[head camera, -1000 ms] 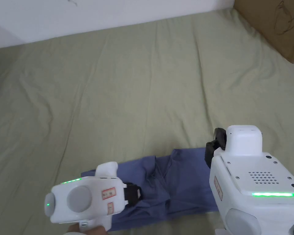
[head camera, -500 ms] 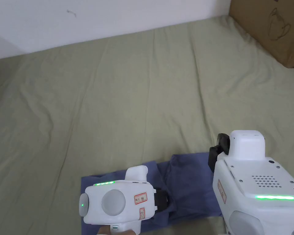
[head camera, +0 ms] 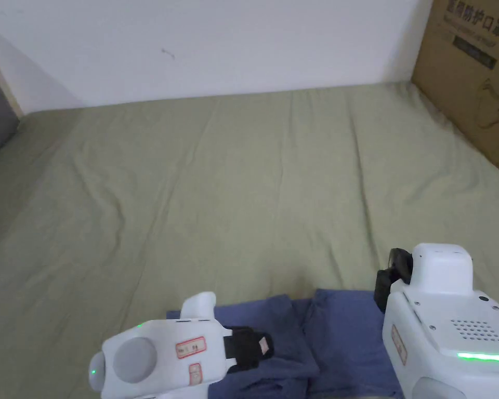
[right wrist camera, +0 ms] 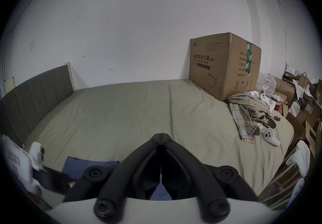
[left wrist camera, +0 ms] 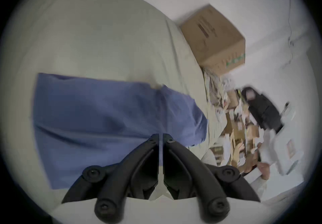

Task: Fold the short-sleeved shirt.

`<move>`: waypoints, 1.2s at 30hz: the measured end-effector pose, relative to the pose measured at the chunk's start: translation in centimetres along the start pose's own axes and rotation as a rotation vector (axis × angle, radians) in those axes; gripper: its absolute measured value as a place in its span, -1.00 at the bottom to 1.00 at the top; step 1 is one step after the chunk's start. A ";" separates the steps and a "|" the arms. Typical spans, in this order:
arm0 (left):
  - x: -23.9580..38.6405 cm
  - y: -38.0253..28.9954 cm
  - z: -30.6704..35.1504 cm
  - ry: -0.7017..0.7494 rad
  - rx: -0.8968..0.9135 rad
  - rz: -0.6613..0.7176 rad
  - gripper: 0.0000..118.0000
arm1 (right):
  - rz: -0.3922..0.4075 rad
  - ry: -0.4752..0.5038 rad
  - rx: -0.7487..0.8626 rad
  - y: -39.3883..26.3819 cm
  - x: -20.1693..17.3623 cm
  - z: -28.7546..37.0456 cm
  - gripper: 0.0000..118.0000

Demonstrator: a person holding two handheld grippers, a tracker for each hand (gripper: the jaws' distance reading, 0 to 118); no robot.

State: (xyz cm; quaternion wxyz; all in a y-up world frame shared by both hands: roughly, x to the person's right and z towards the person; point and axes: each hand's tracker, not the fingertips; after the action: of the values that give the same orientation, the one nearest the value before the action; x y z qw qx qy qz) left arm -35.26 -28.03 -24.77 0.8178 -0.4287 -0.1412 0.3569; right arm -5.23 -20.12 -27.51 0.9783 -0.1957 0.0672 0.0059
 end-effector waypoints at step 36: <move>-17.0 1.5 4.4 -0.154 -0.003 0.296 -0.83 | 0.214 0.058 -0.085 -1.2 -7.8 -3.2 -0.99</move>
State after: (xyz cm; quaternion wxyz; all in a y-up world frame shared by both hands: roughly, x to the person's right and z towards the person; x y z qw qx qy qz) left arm -50.30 -36.85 -22.09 0.7424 -0.4175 -0.1395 0.5051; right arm -13.30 -22.31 -28.95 0.9606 -0.2288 0.1155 0.1076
